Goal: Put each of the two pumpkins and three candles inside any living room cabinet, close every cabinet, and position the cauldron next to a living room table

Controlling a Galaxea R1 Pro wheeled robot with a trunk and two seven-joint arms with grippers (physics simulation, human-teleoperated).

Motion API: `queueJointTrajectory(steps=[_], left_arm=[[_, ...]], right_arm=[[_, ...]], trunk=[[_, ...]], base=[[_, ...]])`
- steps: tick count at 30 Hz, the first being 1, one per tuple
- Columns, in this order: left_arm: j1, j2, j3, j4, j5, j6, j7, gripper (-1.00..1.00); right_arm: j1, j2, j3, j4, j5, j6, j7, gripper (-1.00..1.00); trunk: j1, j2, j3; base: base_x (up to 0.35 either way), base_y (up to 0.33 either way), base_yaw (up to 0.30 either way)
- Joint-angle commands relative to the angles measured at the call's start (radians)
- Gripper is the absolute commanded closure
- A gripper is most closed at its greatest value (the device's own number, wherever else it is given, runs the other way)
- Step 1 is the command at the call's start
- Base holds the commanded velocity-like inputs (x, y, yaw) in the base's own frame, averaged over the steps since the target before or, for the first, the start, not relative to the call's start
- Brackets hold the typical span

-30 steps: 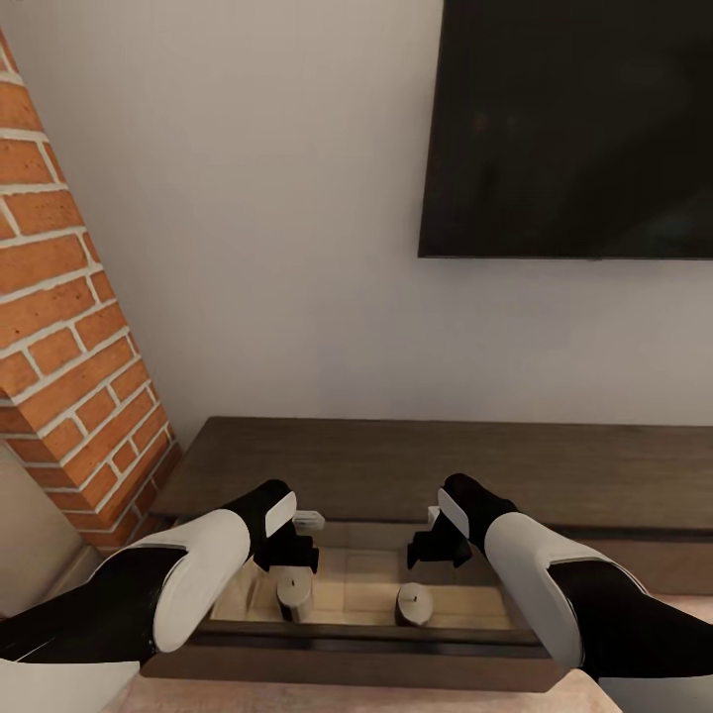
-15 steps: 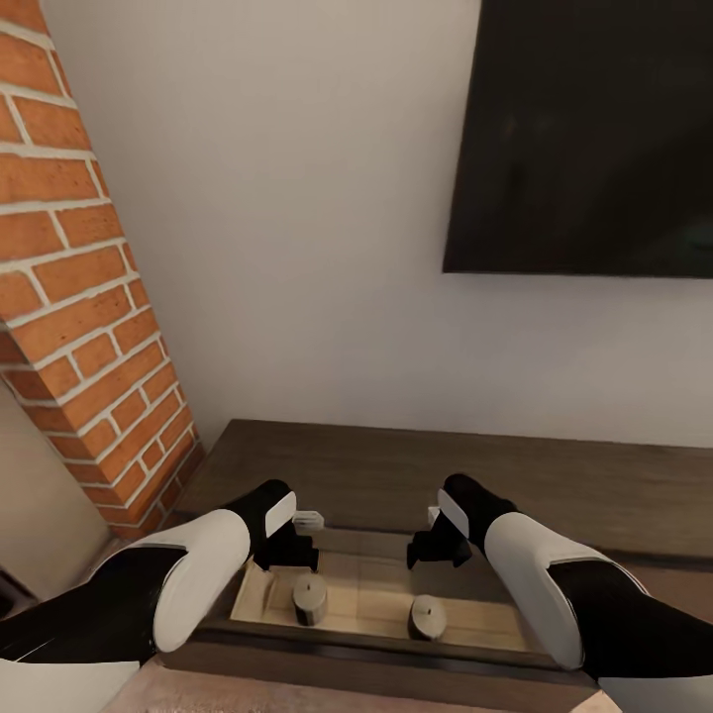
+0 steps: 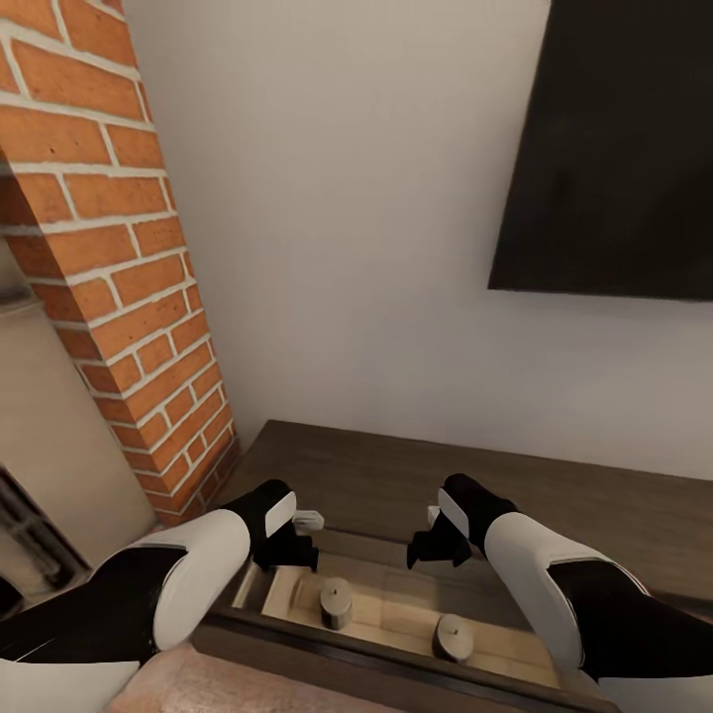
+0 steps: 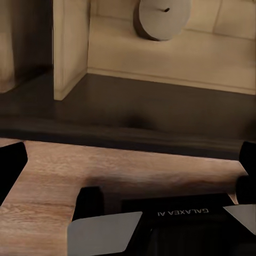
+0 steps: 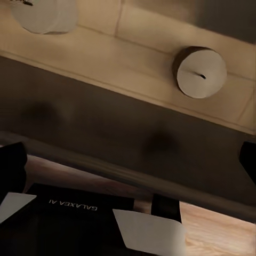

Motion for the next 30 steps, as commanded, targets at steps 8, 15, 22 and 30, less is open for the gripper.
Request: queueJointTrajectory(steps=[8,15,22,30], left_arm=[[0.000,0.000,0.003,0.002,0.010,-0.001,0.010,-1.00],[-0.001,0.000,0.003,0.004,0.010,-0.002,0.012,-1.00],[-0.001,0.000,0.003,0.004,0.010,-0.002,0.012,-1.00],[-0.001,0.000,0.003,0.005,0.010,-0.005,0.012,-1.00]], right_arm=[[0.000,0.000,0.005,-0.001,-0.002,0.000,0.004,-1.00],[0.000,0.000,0.005,-0.001,-0.002,0.000,0.005,-1.00],[0.000,0.000,0.005,-0.001,-0.002,0.000,0.005,-1.00],[0.000,0.007,0.006,-0.001,-0.001,0.000,0.006,-1.00]], trunk=[[0.000,0.000,0.010],[0.000,0.000,0.017],[0.000,0.000,0.020],[0.000,0.000,0.026]], base=[[0.000,0.000,0.182],[-0.094,0.000,0.149],[-0.273,0.000,0.084],[-0.311,0.000,0.214]])
